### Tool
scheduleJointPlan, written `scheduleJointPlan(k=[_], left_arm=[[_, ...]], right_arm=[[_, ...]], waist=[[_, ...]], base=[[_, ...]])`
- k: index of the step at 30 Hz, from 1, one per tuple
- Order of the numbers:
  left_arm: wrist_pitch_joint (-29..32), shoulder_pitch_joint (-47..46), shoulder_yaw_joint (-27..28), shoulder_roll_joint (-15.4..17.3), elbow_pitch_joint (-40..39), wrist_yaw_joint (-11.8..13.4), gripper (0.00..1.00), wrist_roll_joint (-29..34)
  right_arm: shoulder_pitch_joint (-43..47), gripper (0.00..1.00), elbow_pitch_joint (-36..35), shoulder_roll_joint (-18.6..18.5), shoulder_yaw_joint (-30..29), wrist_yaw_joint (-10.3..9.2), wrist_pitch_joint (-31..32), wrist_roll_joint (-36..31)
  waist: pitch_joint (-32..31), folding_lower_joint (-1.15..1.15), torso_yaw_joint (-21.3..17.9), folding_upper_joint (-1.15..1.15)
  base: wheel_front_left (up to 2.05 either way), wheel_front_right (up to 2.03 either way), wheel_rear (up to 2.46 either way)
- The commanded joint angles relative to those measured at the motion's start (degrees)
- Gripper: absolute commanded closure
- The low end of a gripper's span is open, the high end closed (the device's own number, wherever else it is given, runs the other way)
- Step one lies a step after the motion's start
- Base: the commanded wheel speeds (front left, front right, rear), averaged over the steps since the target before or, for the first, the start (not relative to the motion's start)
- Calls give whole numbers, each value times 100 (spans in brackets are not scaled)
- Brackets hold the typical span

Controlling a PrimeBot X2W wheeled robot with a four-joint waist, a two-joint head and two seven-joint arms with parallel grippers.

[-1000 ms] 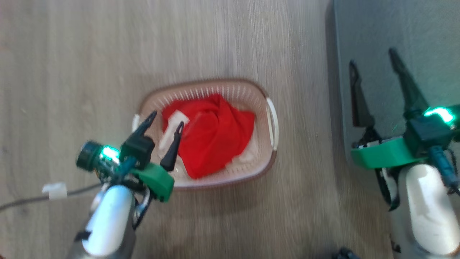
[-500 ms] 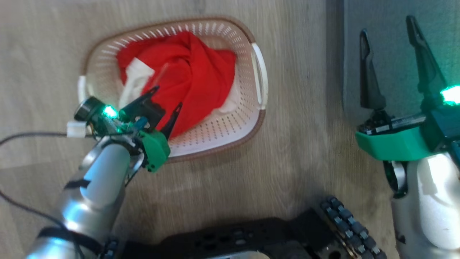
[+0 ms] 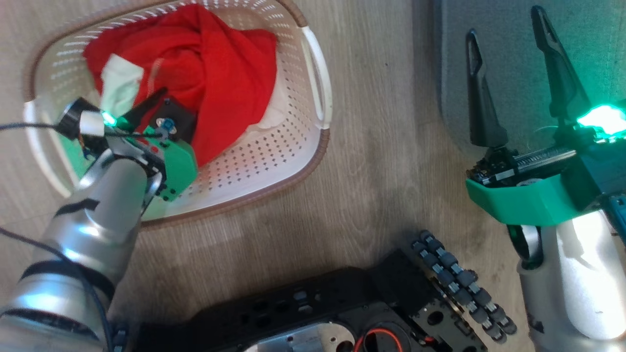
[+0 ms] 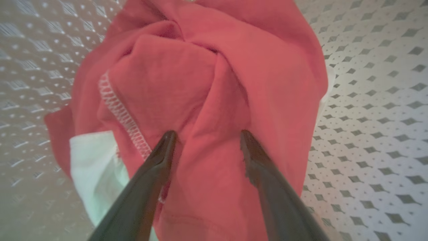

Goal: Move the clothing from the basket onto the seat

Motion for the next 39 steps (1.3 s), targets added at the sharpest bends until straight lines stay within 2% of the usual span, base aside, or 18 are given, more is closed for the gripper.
scheduleJointPlan(k=[1,12,13,14,25,29,39], left_arm=[[-55,9,6,151,188,84,0,62],[-55,-416,-296,23,1037,79,0,180],[-55,-434,-303,10,1064,63,20,164],[-55,-448,-306,-4,1084,34,100,140],[-55,-351,-341,-82,946,-113,100,-112],[-55,-128,-205,-209,578,-159,100,-392],[-55,723,-175,-241,-417,-159,100,-681]], right_arm=[[192,0,-218,30,132,-1,-36,55],[345,0,-253,30,213,-1,-36,51],[347,0,-248,30,219,-1,-36,52],[346,0,-241,30,224,-1,-36,54],[120,0,-15,30,241,-1,-36,15],[64,0,215,30,148,-1,-36,-104],[29,0,1015,30,31,-1,-36,-284]], waist=[[104,0,-96,0],[198,0,-130,0],[202,0,-130,0],[205,0,-128,0],[9,0,-40,0],[-337,0,126,0],[-1626,0,498,0]], base=[[0,0,0],[0,0,0],[0,0,0],[0,0,0],[0,0,0],[0,0,0],[0,0,0]])
